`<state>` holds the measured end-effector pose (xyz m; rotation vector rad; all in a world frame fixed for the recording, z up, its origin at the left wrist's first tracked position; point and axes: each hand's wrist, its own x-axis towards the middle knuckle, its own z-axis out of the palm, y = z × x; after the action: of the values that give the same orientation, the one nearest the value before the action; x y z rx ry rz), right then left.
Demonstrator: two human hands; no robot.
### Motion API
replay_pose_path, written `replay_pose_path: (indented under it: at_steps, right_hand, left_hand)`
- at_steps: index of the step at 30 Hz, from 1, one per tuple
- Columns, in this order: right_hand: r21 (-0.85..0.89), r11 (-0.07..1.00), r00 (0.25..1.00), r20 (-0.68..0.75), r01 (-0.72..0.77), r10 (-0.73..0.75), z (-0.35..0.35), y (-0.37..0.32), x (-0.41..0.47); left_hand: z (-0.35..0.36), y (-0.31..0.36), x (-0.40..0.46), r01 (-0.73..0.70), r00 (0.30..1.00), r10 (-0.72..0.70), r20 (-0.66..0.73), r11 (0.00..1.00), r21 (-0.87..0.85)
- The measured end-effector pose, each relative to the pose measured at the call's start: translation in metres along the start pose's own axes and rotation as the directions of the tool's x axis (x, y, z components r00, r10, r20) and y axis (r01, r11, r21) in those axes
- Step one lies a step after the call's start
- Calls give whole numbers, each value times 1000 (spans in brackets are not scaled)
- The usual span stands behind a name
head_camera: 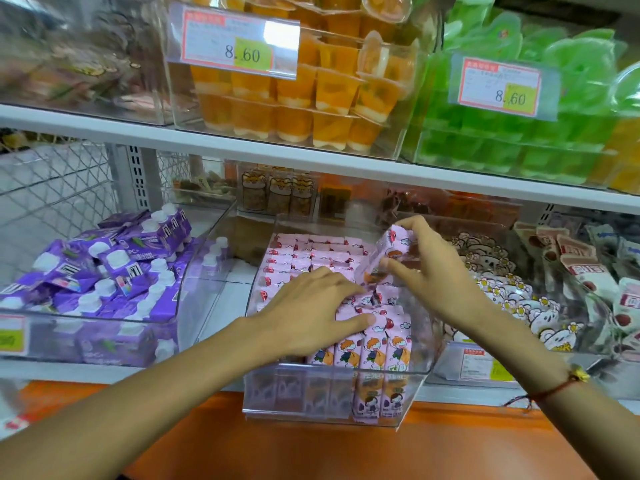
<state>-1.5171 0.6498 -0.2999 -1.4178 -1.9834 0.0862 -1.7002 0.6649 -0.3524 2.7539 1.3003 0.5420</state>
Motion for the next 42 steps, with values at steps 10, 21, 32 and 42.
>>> replay_pose_path:
  at_steps: [10,21,32,42]
  right_hand:
    - [-31,999,975,224,6,1,-30,-3,24]
    - [-416,906,959,277,72,51,32,10,30]
    - [-452,869,976,170,199,-135,11,-12,-23]
    - [-462,845,953,252,271,-168,27,-9,-67]
  left_hand:
    - [2,0,-8,20,1000,-20,-1,996,-84]
    - [4,0,-6,20,999,-23,-22,995,-102]
    - [1,-7,13,82,996,-87,-12,972,-221]
    - [-14,-4,58,171,984,-156,85,958,-228]
